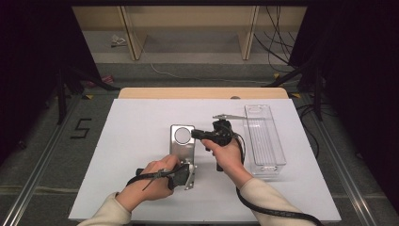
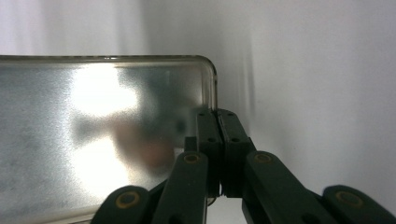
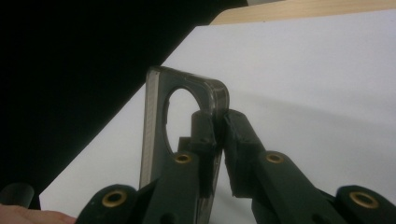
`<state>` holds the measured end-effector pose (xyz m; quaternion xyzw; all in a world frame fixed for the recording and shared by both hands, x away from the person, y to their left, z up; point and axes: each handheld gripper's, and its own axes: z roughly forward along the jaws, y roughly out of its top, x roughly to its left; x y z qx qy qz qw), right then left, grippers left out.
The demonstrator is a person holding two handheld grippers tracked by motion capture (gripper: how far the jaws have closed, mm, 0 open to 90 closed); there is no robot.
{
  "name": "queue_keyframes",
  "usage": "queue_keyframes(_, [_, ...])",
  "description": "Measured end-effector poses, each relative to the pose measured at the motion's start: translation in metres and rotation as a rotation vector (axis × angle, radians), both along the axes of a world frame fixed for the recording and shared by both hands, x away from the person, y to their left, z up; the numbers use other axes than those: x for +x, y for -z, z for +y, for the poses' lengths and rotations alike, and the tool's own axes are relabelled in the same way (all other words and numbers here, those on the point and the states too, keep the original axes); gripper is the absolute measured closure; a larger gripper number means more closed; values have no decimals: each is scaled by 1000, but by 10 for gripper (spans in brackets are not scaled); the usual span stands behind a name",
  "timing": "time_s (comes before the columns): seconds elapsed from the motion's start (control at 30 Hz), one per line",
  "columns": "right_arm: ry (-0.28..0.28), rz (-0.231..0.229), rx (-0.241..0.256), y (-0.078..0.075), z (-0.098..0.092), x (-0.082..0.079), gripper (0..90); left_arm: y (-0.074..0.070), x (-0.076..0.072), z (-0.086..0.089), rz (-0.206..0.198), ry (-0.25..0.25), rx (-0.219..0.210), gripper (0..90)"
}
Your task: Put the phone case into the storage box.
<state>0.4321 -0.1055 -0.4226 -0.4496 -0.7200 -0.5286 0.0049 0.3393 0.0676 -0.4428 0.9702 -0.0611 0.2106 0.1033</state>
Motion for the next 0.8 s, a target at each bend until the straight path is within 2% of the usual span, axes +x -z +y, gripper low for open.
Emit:
queue_keyframes(0.07, [-7, -5, 6, -1, 0, 0, 834, 0, 0, 1, 13, -14, -8, 881])
queue_keyframes(0.17, [0, -9, 19, -1, 0, -1, 835, -1, 2, 3, -3, -5, -14, 881])
queue_keyframes(0.4, [-1, -32, 41, -5, -1, -2, 838, -4, 2, 9, -23, -21, -45, 876])
queue_keyframes(0.53, [7, -48, 44, -8, -2, -3, 838, -7, 2, 12, -29, -35, -77, 856])
queue_keyframes(0.57, [16, -61, 35, -9, -2, -3, 839, -6, 2, 13, -30, -41, -104, 841])
queue_keyframes(0.6, [21, -65, 33, -10, -3, -3, 839, -9, 1, 15, -37, -37, -100, 825])
queue_keyframes(0.63, [26, -62, 40, -10, -5, -3, 839, -9, 0, 16, -36, -48, -136, 813])
queue_keyframes(0.77, [39, -75, 40, -11, -8, -2, 838, -18, -2, 23, -47, -69, -226, 704])
queue_keyframes(0.8, [40, -79, 37, -11, -8, -2, 838, -20, -3, 25, -55, -80, -264, 670])
